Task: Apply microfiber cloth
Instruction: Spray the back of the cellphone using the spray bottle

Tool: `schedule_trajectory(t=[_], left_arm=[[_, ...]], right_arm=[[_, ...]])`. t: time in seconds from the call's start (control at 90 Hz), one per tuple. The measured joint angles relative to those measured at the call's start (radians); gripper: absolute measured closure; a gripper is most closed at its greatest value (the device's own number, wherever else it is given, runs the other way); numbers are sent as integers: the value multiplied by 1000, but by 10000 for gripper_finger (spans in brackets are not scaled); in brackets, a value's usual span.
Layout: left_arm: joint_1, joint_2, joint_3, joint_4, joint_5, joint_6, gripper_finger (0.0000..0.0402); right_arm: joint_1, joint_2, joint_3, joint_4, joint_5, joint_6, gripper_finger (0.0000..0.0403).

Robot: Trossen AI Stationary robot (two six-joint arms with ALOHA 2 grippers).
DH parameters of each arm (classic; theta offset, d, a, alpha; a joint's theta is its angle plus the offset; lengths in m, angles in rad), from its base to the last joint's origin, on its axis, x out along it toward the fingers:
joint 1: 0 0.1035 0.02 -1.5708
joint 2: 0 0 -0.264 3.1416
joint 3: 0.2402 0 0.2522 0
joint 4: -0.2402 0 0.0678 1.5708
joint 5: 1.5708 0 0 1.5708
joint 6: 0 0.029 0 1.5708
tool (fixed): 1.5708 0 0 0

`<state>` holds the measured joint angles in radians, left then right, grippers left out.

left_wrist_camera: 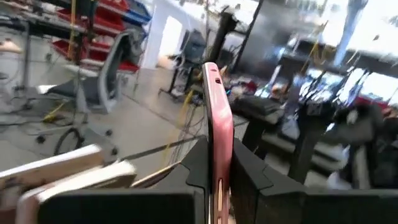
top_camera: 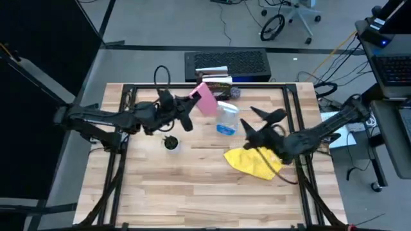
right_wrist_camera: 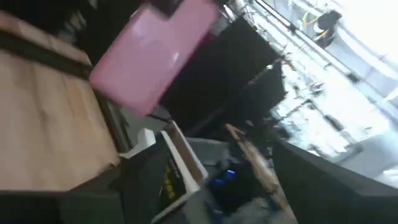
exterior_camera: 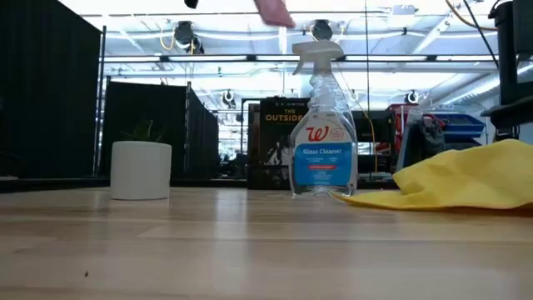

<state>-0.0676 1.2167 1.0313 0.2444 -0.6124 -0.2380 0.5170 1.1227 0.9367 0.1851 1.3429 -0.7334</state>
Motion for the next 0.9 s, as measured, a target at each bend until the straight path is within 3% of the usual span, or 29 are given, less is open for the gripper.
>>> schedule_trajectory(t=[0.111, 0.222, 0.356, 0.622, 0.789, 0.9], left_arm=[[-8, -26, 0, -127, -10, -10, 387], [-15, -22, 0, -267, -43, -26, 387], [-16, 17, 0, -375, -56, -69, 387], [-16, 112, 0, -392, -57, -59, 387], [-16, 155, 1, -392, -56, -43, 387], [-14, 204, 1, -390, -56, -43, 387]], right_arm=[[2, -113, 0, -300, -105, 340, 131], [-78, -176, 0, -619, -238, 682, 135], [-208, -176, -4, -844, -330, 899, 139], [-455, -103, -106, -759, -583, 896, 140], [-607, -71, -208, -562, -750, 794, 140], [-690, -51, -273, -423, -806, 713, 140]])
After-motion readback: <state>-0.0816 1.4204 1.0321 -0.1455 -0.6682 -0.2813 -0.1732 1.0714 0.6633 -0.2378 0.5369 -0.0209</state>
